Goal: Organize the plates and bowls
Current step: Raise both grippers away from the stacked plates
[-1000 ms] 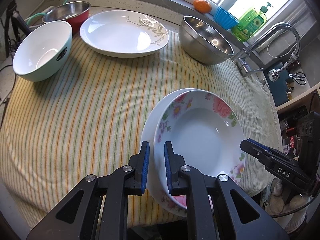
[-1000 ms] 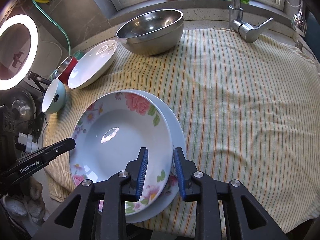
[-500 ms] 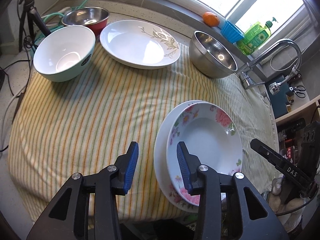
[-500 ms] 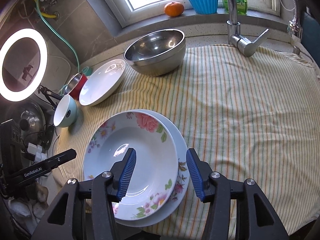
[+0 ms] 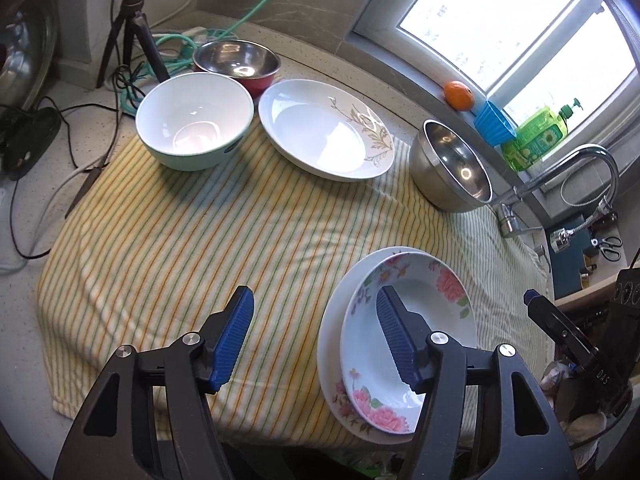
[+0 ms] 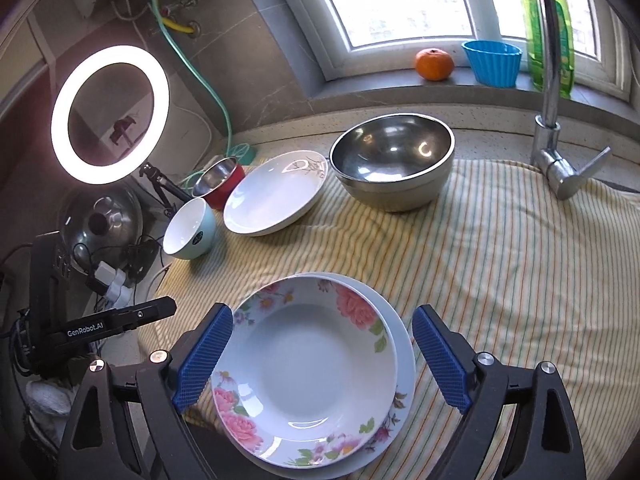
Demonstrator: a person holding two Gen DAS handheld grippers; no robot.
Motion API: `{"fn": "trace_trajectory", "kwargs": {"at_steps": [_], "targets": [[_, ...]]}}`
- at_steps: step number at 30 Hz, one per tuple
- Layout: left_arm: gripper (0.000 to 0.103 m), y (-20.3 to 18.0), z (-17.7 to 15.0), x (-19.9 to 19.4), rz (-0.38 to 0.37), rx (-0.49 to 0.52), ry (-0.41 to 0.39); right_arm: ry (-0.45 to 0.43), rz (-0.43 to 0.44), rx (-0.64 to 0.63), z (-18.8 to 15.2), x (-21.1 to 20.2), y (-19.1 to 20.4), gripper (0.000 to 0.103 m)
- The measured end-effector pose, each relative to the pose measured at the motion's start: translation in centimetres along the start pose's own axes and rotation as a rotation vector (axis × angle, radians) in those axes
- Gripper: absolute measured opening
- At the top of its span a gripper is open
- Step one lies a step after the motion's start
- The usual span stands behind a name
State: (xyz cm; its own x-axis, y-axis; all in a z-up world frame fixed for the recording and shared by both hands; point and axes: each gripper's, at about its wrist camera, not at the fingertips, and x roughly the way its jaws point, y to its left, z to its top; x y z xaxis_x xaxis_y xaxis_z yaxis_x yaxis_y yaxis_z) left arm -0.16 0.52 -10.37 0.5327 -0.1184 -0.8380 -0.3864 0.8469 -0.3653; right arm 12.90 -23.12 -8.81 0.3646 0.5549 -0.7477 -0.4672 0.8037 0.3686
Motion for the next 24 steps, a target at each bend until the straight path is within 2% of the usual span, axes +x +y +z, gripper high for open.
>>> {"fn": "trace_trajectory", "kwargs": {"at_steps": [6, 10, 16, 24], "targets": [[0.063, -1.2, -0.5, -0.9, 0.023, -0.058, -0.06, 0.007, 0.069, -0.055, 2.3, -0.7, -0.8, 0.089], [0.063, -2.1, -0.3, -1.7, 0.037, -0.098, -0.108, 0.014, 0.081, -0.074, 4.1, -1.4, -1.6, 0.089], [0.063, -2.8, 0.8, -2.2, 0.044, -0.148, -0.153, 0.008, 0.08, -0.174, 7.3, -1.8, -0.7, 0.089], [0.063, -1.3, 3.1, 0.2, -0.016, -0.19, -0.125, 0.017, 0.058, -0.293, 12.6, 0.8, 3.0, 0.089]]}}
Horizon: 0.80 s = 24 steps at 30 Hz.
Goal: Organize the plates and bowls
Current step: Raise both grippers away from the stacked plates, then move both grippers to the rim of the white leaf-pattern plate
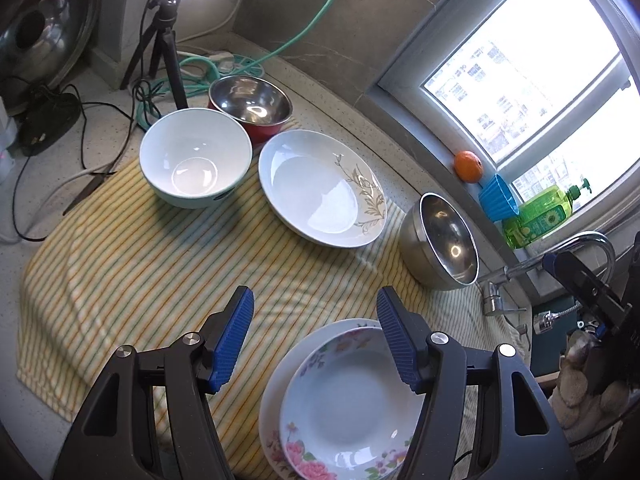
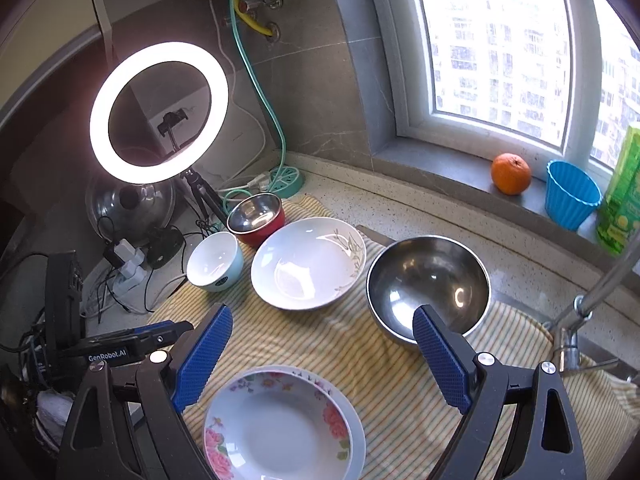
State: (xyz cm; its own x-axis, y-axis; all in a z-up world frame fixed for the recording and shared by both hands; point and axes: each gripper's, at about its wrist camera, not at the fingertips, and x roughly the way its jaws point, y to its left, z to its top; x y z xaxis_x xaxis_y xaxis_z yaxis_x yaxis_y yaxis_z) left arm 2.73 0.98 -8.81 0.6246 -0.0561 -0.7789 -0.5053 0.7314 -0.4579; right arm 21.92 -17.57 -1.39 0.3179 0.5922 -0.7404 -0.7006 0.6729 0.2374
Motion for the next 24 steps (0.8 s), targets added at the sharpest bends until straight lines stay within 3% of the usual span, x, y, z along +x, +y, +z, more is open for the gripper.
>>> {"fn": "trace_trajectory", "kwargs": {"at_steps": [7, 14, 20, 24], "targets": [[0.063, 1.5, 2.0, 2.8, -0.043, -0.048, 0.046, 0.075, 0.002, -0.055, 4.9, 4.5, 0.7, 0.089], [0.061, 2.1, 2.6, 4.1, -0.053, -0.072, 0.072, 0.174, 0.027, -0.099, 7.0, 8.8, 0.9, 0.073], [0.056, 2.1, 2.6, 4.9, -0.065, -0.109, 0.088, 0.26, 0.06, -0.111, 7.9, 12.7, -0.1, 0.071], [0.05, 2.0, 2.6, 5.3, -0.047, -0.144, 0.08, 0.325, 0.103, -0.115, 8.9, 15.3, -1.3, 0.058]]}}
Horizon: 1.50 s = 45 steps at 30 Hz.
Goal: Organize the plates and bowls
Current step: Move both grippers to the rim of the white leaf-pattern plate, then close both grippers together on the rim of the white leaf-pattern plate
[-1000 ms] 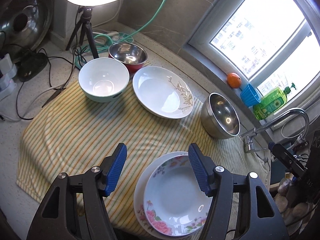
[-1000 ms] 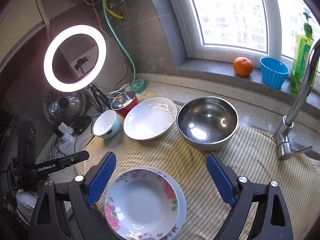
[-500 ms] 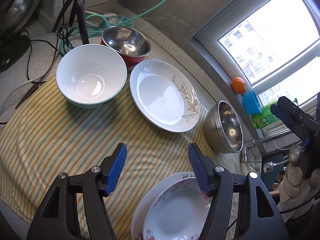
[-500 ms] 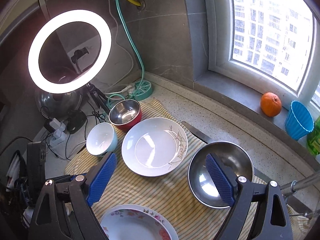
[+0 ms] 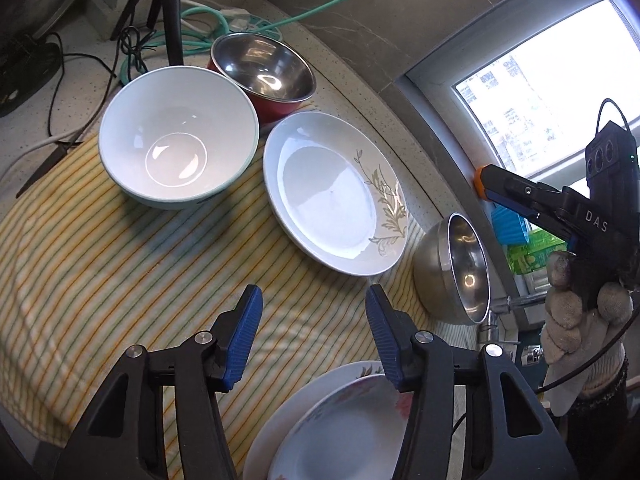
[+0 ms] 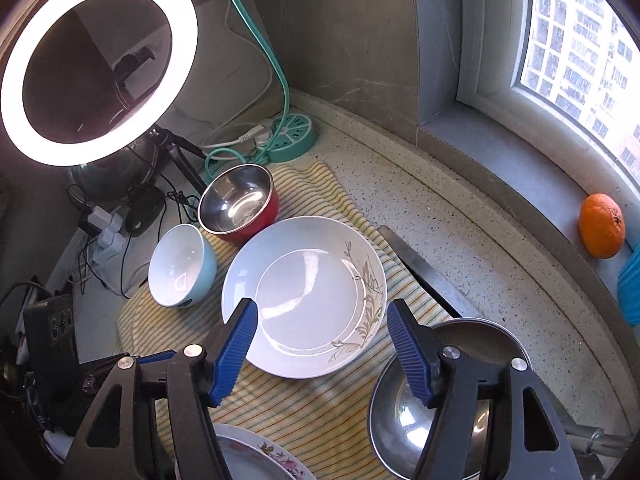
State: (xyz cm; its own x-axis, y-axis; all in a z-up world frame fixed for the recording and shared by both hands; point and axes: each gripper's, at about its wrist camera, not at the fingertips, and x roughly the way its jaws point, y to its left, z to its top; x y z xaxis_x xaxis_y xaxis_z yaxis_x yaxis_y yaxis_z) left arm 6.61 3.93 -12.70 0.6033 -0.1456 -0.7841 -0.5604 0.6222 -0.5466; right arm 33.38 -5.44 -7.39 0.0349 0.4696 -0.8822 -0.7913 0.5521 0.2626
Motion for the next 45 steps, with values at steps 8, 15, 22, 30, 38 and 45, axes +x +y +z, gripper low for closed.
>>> {"fn": "trace_trajectory", "kwargs": {"at_steps": [8, 15, 22, 30, 38, 45], "targets": [[0.034, -0.4, 0.9, 1.4, 0.037, -0.051, -0.003, 0.084, 0.062, -0.011, 2.6, 3.4, -2.5, 0.049], [0.028, -1.0, 1.3, 3.1, 0.072, -0.077, -0.002, 0.156, 0.074, -0.045, 3.8, 6.7, -3.6, 0.038], [0.025, -0.7, 2.3, 3.5, 0.104, -0.105, -0.029, 0.202, 0.089, -0.028, 5.0, 9.0, -5.2, 0.034], [0.024, -0.3, 2.6, 4.0, 0.128, -0.136, -0.034, 0.243, 0.104, -0.043, 5.1, 11.2, -5.4, 0.028], [0.02, 0.2, 3.1, 4.8, 0.135, -0.145, -0.03, 0.259, 0.107, -0.04, 5.4, 12.2, -5.8, 0.026], [0.02, 0.4, 3.4, 5.1, 0.135, -0.149, -0.024, 0.276, 0.109, -0.029, 5.3, 13.4, -6.0, 0.022]]}}
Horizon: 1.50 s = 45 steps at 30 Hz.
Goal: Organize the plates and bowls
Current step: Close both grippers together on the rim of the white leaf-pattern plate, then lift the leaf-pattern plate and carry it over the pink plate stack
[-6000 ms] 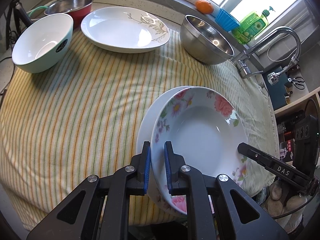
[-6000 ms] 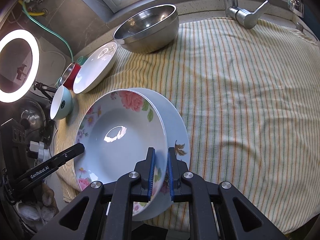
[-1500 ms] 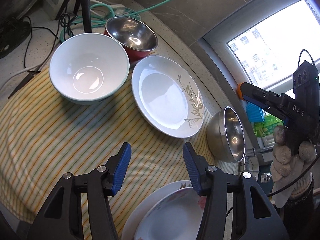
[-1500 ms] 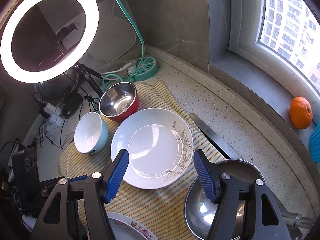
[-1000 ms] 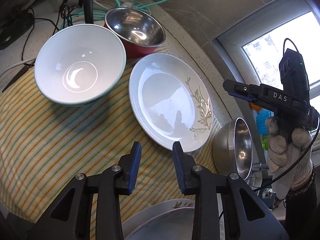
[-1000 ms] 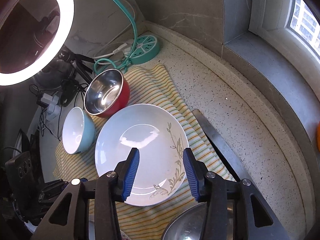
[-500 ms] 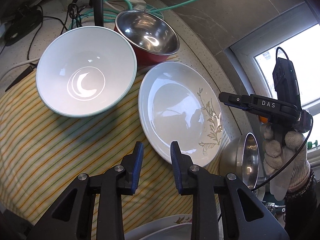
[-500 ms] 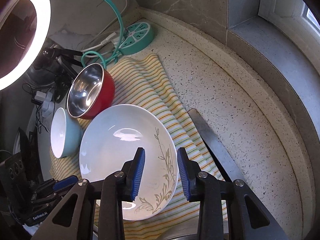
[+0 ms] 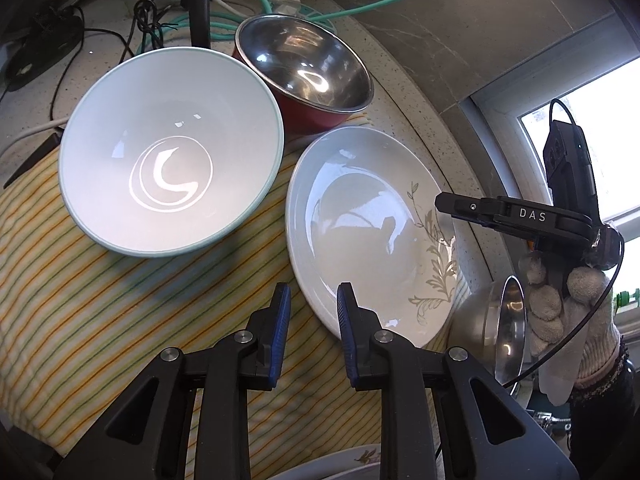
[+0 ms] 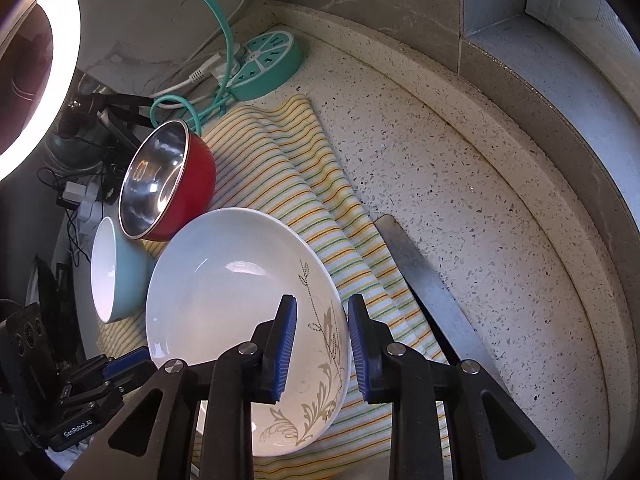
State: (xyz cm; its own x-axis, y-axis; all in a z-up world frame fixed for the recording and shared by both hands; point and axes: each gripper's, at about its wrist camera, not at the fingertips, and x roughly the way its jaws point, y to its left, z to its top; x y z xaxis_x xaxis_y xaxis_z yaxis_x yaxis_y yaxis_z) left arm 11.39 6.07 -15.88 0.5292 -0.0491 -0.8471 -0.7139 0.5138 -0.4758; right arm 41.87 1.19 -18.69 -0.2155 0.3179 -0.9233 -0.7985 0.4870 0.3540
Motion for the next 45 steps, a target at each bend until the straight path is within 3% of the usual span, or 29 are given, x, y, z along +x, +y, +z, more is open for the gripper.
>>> {"fn": "trace_trajectory", "kwargs": {"at_steps": [14, 45], "targets": [[0.013, -0.1, 0.3, 1.2, 0.017, 0.01, 0.016, 0.016, -0.008, 0.021, 0.0, 0.5, -0.9, 0.008], [0.011, -0.3, 0.4, 0.5, 0.039, 0.038, 0.0, -0.008, -0.017, 0.022, -0.9, -0.2, 0.1, 0.008]]}}
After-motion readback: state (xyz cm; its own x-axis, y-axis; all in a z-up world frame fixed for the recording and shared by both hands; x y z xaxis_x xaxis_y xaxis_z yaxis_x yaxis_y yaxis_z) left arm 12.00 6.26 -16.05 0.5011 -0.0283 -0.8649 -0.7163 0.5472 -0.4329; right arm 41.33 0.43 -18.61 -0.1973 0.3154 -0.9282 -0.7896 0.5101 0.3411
